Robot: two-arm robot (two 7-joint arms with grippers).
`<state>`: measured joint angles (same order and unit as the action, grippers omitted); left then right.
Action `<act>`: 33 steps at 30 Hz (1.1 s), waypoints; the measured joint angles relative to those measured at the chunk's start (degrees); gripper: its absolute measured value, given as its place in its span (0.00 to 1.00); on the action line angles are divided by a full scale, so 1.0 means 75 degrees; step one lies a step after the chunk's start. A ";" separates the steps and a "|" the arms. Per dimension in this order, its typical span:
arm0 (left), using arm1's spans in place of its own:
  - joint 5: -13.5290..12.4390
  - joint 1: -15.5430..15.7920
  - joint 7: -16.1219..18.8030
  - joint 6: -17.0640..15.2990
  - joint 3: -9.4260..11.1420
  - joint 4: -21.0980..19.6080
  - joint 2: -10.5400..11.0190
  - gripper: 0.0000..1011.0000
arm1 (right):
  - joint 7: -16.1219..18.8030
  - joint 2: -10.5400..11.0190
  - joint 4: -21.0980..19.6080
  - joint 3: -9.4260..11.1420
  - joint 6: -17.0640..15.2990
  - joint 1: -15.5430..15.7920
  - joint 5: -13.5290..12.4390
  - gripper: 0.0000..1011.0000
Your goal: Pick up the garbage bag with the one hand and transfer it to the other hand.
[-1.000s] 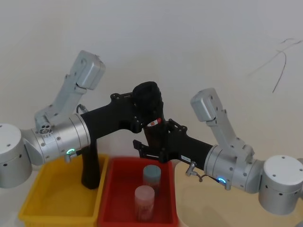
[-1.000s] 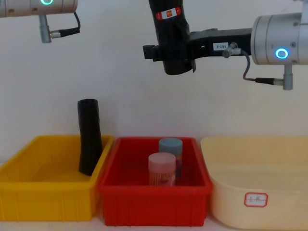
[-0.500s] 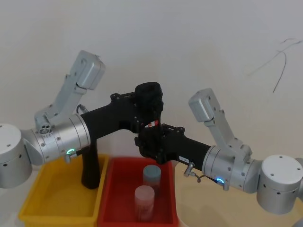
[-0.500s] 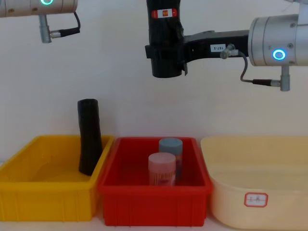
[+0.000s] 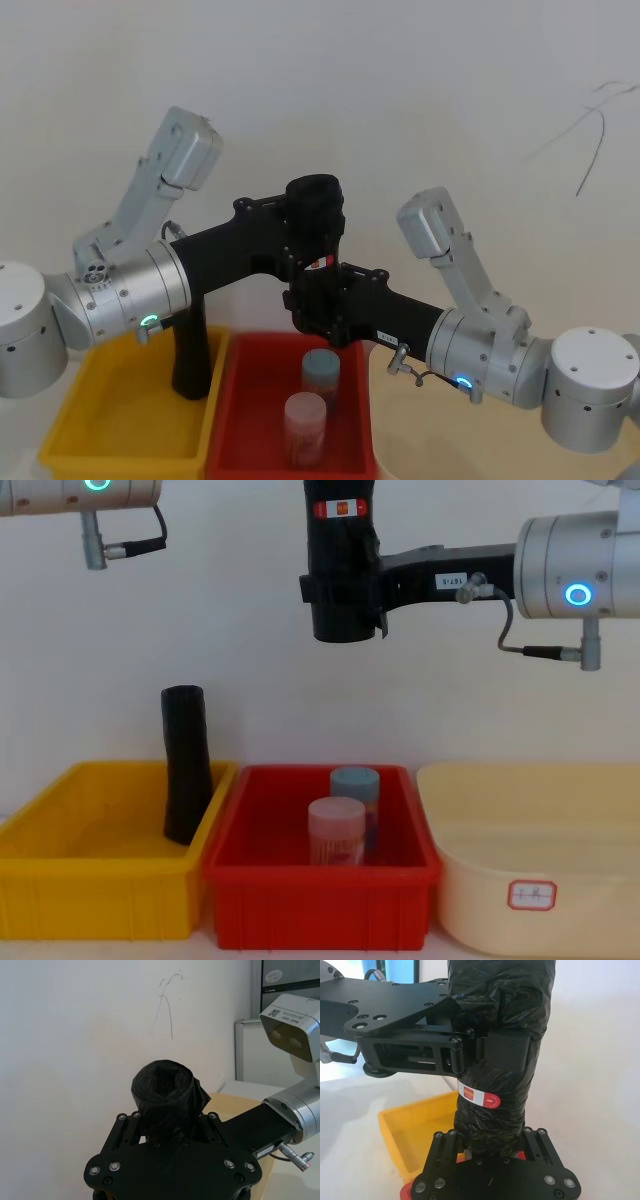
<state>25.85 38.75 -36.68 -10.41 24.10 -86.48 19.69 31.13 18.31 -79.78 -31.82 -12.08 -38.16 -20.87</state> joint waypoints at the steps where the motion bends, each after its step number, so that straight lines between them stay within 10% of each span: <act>1: 0.0000 0.0000 0.0000 0.0000 0.0000 0.0000 -0.0001 0.38 | 0.0000 0.0000 0.0000 -0.0001 0.0000 0.0000 -0.0004 0.53; 25: 0.0006 0.0001 0.0000 0.0005 0.0003 0.0000 0.0006 0.98 | -0.0323 0.0037 -0.0104 0.0171 -0.0152 0.0169 -0.0326 0.53; 33: 0.0131 0.0002 -0.0179 0.0044 0.0013 0.0003 0.0065 0.99 | -0.0531 0.0073 -0.0141 0.0276 -0.0234 0.0246 -0.0430 0.53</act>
<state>26.84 38.77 -38.02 -10.08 24.19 -86.45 20.18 27.15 18.86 -80.84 -29.74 -13.83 -36.32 -24.10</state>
